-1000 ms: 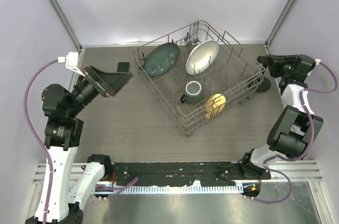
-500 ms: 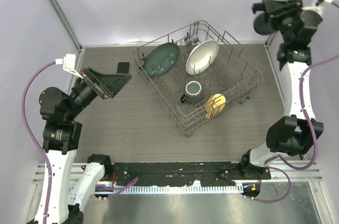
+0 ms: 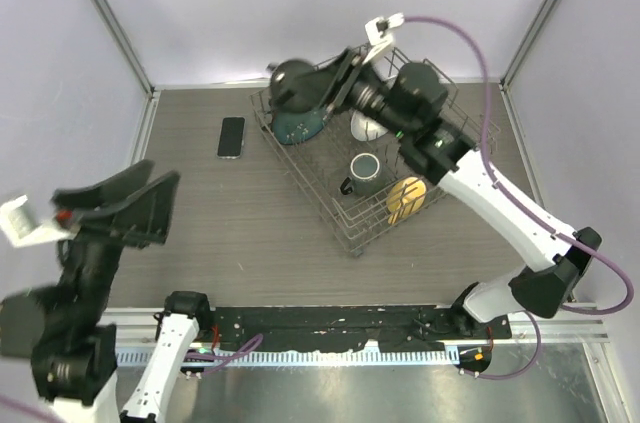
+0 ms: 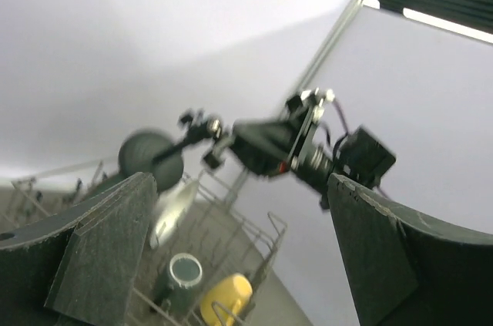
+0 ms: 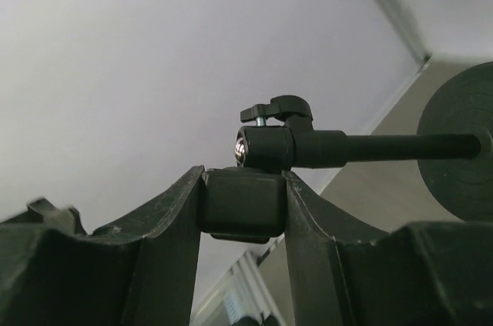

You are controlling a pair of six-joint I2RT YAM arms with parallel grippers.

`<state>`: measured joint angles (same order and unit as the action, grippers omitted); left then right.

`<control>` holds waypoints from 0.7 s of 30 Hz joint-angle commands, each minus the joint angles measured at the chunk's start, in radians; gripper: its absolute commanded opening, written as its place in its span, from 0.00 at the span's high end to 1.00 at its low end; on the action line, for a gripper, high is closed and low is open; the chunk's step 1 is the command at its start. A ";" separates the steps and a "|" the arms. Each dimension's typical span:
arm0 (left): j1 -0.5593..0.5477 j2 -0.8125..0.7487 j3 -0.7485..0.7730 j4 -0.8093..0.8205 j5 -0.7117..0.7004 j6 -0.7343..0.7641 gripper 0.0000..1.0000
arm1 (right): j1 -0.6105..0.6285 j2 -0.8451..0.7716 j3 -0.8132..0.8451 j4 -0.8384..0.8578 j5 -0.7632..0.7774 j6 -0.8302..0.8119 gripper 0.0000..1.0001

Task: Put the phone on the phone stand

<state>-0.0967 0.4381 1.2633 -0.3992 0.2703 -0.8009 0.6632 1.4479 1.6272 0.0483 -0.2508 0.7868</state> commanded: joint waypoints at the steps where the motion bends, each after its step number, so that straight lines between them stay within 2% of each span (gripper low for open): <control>1: 0.005 -0.050 0.077 -0.072 -0.190 0.071 0.02 | 0.241 -0.100 -0.059 0.101 0.246 -0.041 0.99; 7: 0.002 -0.064 0.102 -0.173 -0.291 0.100 0.02 | 0.519 -0.099 -0.278 0.200 0.497 0.049 0.99; 10: -0.003 -0.065 0.075 -0.194 -0.283 0.089 0.02 | 0.607 -0.116 -0.410 0.287 0.587 0.078 0.99; 13: -0.005 -0.065 0.029 -0.202 -0.241 0.072 0.02 | 0.651 -0.119 -0.521 0.367 0.660 0.124 0.99; 21: -0.006 -0.033 -0.061 -0.245 -0.128 0.026 0.02 | 0.699 -0.103 -0.714 0.574 0.691 0.275 0.99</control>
<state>-0.0982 0.3679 1.2152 -0.6270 0.0704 -0.7559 1.3556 1.4086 0.9241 0.2916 0.3489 0.9768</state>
